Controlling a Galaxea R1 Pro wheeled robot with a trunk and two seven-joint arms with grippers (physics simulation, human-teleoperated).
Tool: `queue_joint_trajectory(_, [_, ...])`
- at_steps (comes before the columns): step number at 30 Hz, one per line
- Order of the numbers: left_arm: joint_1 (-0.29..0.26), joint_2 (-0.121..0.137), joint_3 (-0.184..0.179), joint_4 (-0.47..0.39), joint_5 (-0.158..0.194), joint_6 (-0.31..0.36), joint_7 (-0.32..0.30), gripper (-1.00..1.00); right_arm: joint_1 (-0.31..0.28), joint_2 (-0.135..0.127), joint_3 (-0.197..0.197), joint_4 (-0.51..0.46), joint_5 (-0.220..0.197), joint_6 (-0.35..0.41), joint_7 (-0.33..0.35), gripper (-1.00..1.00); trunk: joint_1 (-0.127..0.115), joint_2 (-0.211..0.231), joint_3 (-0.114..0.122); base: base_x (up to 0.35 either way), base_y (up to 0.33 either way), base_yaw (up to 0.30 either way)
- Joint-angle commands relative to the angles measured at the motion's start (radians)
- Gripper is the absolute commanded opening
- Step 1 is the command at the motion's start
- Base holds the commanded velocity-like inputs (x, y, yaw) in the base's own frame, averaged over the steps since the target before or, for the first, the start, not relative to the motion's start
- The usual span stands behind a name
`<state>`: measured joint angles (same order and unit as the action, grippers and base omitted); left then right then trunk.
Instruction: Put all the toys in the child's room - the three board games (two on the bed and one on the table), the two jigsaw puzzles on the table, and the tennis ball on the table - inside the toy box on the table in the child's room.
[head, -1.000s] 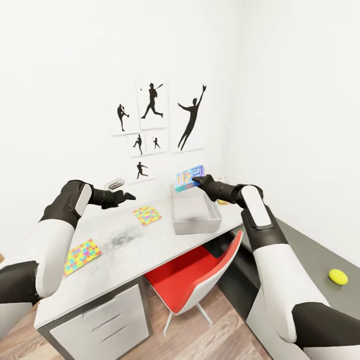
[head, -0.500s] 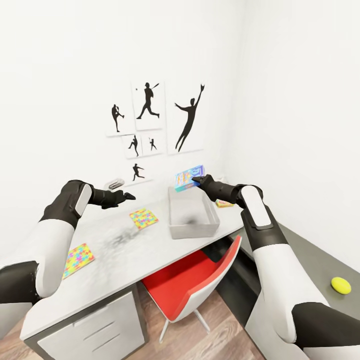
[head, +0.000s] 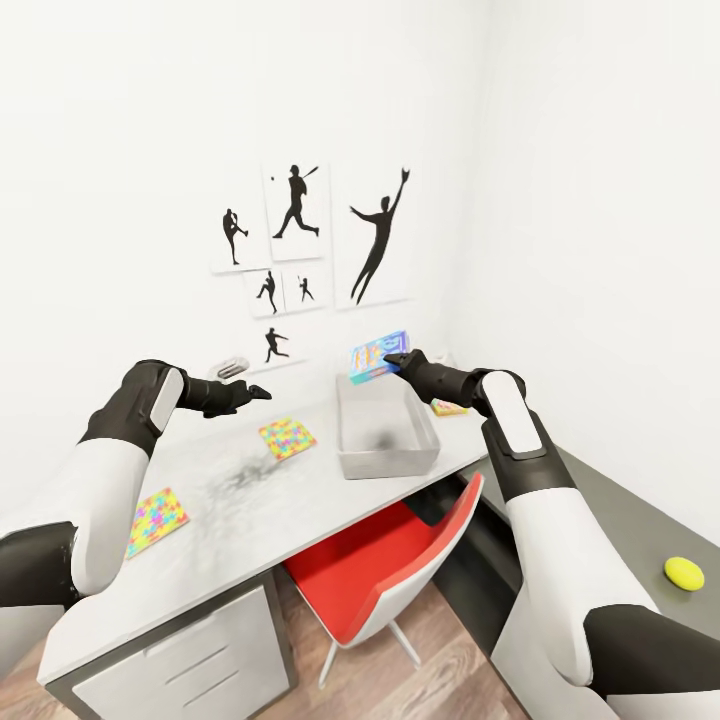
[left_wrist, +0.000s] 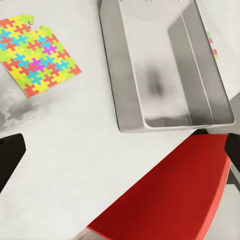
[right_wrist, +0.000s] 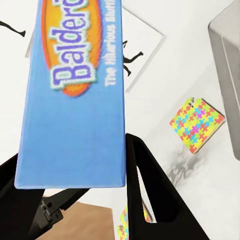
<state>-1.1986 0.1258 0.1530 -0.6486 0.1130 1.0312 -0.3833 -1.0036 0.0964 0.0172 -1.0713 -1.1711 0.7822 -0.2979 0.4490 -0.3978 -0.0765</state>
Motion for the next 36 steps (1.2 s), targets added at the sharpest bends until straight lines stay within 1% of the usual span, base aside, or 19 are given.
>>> queue_joint_trajectory(1, [-0.001, 0.000, 0.001, 0.000, 0.007, 0.006, 0.003, 1.00, -0.001, 0.000, 0.000, -0.001, -0.010, 0.001, -0.010, -1.00, 0.001, -0.002, -0.002, 0.173, 0.092, 0.000])
queue_joint_trajectory(6, [-0.001, 0.000, 0.002, 0.000, 0.007, 0.007, 0.003, 1.00, -0.001, 0.000, 0.000, -0.001, -0.011, 0.005, -0.010, -1.00, 0.001, -0.002, -0.002, 0.181, 0.051, 0.000])
queue_joint_trajectory(14, [-0.001, 0.000, 0.001, 0.000, 0.005, 0.007, 0.003, 1.00, 0.000, 0.000, 0.001, -0.001, -0.012, 0.003, -0.009, -1.00, 0.001, -0.002, -0.002, 0.161, -0.131, 0.000])
queue_joint_trajectory(23, [-0.001, 0.000, 0.002, 0.000, 0.005, 0.007, 0.003, 1.00, 0.000, 0.000, 0.001, 0.000, -0.012, 0.002, -0.009, -1.00, 0.001, -0.002, -0.002, 0.131, -0.019, 0.000])
queue_joint_trajectory(36, [-0.001, -0.001, 0.000, 0.000, 0.005, 0.007, 0.003, 1.00, 0.000, 0.000, 0.001, 0.001, -0.013, 0.003, -0.009, -1.00, 0.001, -0.002, -0.002, 0.023, 0.000, 0.000])
